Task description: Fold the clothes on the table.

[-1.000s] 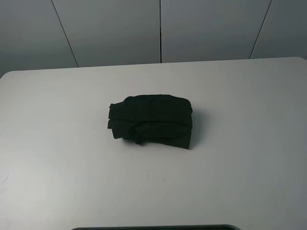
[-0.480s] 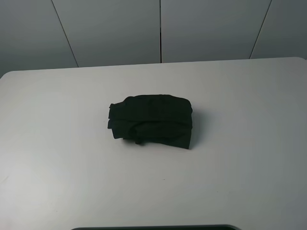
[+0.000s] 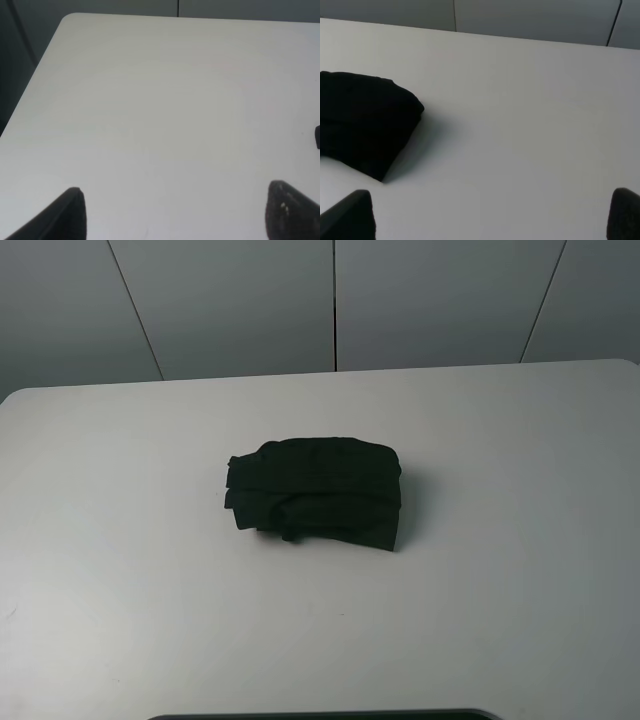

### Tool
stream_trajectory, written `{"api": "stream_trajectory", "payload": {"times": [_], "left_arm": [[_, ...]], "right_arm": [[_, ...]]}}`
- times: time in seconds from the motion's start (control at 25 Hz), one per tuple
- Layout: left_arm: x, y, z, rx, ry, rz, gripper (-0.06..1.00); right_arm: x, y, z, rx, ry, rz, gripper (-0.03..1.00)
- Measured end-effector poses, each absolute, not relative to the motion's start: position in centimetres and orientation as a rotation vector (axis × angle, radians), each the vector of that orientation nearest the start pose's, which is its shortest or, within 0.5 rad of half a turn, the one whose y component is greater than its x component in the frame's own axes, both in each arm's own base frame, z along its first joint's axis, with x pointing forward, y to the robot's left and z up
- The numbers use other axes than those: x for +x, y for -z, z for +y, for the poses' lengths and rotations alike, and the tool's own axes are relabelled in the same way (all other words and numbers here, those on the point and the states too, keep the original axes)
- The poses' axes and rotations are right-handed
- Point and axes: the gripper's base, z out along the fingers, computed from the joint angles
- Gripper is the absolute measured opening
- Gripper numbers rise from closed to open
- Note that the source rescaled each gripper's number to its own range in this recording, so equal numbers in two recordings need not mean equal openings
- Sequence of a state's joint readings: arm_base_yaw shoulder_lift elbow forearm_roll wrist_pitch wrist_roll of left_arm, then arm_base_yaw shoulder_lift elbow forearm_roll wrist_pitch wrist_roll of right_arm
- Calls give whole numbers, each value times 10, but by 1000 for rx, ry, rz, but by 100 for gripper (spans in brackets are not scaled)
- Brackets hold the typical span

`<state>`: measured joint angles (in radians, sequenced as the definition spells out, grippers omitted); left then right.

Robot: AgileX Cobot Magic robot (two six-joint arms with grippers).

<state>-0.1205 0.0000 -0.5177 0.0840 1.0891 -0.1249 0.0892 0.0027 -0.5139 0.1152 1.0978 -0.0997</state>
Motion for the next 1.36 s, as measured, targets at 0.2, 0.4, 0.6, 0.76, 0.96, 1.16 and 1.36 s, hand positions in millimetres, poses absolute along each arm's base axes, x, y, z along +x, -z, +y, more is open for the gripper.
{"api": "stream_trajectory", "payload": {"times": [0.2,0.4,0.6,0.76,0.96,1.16,1.36], "left_arm": [[-7,-280,8,-11,52,2053,96],[-7,-280,8,-11,52,2053,96],[-7,-280,8,-11,52,2053,96],[-7,-280,8,-11,52,2053,96],[-7,-280,8,-11,52,2053,96],[-7,-280,8,-11,52,2053,96],[-7,-280,8,-11,52,2053,96]], "right_arm": [[-9,-279,9,-194,-126,2058,100],[-9,-279,9,-186,-119,2057,100],[-8,-279,7,-118,-74,2062,100],[-8,-279,7,-106,-70,2061,100],[-8,-279,7,-106,-70,2061,100],[-8,-279,7,-104,-71,2061,100],[-8,-279,7,-104,-71,2061,100]]}}
